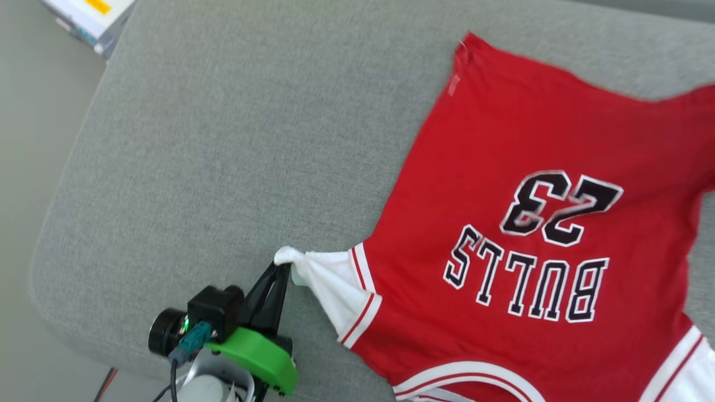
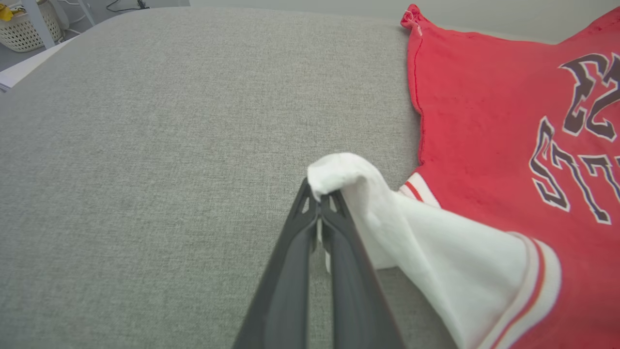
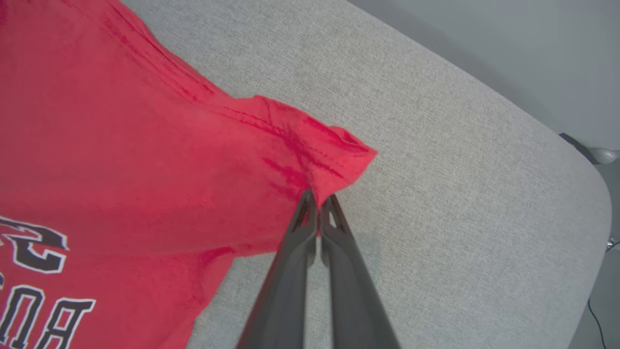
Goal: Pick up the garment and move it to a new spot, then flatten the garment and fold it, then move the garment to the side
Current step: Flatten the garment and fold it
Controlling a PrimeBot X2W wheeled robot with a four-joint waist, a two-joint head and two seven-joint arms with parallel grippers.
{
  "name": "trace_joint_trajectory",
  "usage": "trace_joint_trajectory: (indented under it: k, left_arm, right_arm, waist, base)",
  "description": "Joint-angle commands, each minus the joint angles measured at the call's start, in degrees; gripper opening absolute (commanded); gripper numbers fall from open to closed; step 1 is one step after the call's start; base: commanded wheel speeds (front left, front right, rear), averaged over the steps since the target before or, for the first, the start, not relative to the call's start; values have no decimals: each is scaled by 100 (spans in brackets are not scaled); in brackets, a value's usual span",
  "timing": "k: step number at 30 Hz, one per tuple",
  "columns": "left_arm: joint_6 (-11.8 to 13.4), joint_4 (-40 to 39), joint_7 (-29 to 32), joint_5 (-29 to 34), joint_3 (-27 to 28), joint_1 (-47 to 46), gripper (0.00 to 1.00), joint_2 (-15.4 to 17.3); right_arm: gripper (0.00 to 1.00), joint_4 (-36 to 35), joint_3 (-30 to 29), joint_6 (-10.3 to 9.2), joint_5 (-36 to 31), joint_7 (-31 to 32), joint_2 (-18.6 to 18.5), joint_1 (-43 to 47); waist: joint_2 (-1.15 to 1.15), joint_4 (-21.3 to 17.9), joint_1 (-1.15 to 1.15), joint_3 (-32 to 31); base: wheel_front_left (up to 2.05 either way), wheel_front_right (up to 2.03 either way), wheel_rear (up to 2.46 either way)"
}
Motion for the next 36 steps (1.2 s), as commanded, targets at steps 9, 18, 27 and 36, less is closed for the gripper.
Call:
trace_joint_trajectory:
  k: [9, 18, 27, 36]
  left_arm:
    - [182, -19, -20, -134, 126, 534, 0, 240]
    - [331, -156, 30, -180, 132, 763, 0, 298]
    - [396, -154, 55, -207, 164, 783, 0, 360]
    - [468, -165, 88, -203, 154, 758, 0, 373]
  right_arm:
    - [0, -966, 268, -3, 722, -420, -1103, 1804]
    - [0, -1124, -59, -3, 1295, -1030, -1361, 3923]
    - [0, -865, -268, -3, 1375, -1458, -628, 5782]
    - [100, -766, -848, -3, 1080, -1761, -29, 6034]
  waist:
    - [35, -640, 0, -995]
    - [35, -846, 0, -1069]
    - [35, -959, 0, -958]
    - [35, -1096, 0, -951]
  base:
    - [0, 0, 0]
    - [0, 0, 0]
    - [0, 0, 0]
    - [0, 0, 0]
